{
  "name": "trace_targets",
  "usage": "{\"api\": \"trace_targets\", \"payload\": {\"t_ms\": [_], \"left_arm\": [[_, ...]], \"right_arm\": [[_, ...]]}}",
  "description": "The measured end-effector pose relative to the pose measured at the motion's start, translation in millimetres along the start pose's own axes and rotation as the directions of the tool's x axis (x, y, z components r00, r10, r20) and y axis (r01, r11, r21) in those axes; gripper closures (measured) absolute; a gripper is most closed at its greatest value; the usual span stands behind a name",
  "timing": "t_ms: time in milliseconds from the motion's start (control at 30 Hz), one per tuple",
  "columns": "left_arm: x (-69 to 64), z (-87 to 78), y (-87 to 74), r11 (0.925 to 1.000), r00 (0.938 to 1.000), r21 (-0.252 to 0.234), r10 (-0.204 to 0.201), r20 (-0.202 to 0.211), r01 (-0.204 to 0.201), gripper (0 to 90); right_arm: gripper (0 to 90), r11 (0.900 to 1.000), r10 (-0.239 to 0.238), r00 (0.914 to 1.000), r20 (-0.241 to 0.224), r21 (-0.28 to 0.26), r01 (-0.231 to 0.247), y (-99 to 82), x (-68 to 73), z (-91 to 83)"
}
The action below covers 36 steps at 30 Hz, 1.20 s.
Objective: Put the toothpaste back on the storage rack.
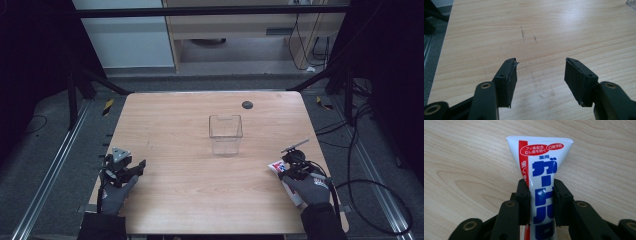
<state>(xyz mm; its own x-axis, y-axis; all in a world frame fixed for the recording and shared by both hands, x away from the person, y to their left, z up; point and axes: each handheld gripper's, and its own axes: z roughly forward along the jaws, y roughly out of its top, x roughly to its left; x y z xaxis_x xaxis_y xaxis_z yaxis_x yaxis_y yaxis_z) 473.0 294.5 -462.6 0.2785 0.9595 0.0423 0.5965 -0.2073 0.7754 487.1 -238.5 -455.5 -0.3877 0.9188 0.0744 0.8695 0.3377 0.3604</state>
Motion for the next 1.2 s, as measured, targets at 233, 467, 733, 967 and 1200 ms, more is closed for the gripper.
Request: {"api": "trace_targets", "payload": {"t_ms": [233, 467, 733, 967, 1200], "left_arm": [[0.2, -0.3, 0.1, 1.0, 1.0, -0.002, -0.001, -0.001, 0.001, 42.6], [-0.4, -0.3, 0.3, 1.0, 1.0, -0.003, 0.001, -0.002, -0.001, 42.5], [-0.7, -0.9, 0.4, 1.0, 1.0, -0.006, 0.0, -0.006, 0.0, 42.5], [-0.2, -1.5, 0.2, 1.0, 1.0, -0.009, -0.001, -0.006, 0.001, 42.5], [0.1, -1.3, 0.1, 1.0, 1.0, -0.008, -0.003, -0.006, 0.003, 42.5]], "right_arm": [[73.2, 0.9948, 0.006, 0.9988, -0.049, -0.101, -0.011, -1.3, -0.7, -18.5], [73.5, 0.9726, -0.003, 0.9961, -0.089, -0.232, -0.018, 0.6, 3.2, -38.0], [73.6, 0.9047, 0.02, 0.9955, -0.092, -0.422, -0.057, 8.2, 5.8, -56.3], [73.6, 0.82, 0.035, 0.9954, -0.089, -0.567, -0.08, 18.2, 8.4, -70.0], [73.6, 0.7551, 0.023, 0.995, -0.097, -0.651, -0.081, 32.2, 16.2, -78.6]]}}
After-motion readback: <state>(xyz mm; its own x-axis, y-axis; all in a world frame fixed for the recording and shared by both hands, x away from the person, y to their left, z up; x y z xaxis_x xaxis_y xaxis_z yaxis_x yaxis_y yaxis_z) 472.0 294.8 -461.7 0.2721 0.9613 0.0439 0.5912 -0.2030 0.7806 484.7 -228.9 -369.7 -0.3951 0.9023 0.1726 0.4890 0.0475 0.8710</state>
